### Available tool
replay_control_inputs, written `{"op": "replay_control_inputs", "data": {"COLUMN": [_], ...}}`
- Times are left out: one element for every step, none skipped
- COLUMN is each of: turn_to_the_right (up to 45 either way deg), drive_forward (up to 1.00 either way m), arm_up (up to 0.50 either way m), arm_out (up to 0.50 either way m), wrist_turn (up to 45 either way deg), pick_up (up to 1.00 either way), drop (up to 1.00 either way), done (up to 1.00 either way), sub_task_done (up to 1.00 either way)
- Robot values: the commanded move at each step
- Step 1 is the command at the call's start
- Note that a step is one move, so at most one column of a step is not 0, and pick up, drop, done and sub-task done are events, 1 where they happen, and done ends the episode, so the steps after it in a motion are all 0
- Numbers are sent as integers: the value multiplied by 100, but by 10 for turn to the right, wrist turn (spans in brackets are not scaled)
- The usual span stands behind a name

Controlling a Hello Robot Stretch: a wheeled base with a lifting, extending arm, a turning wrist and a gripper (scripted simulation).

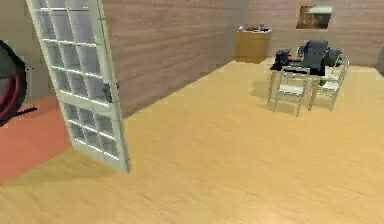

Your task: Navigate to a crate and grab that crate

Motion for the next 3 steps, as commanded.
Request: {"op": "replay_control_inputs", "data": {"turn_to_the_right": [-450,-210,0], "drive_forward": [0,0,100], "arm_up": [0,0,0], "arm_out": [0,0,0], "wrist_turn": [0,0,0], "pick_up": [0,0,0], "drop": [0,0,0], "done": [0,0,0], "sub_task_done": [0,0,0]}}
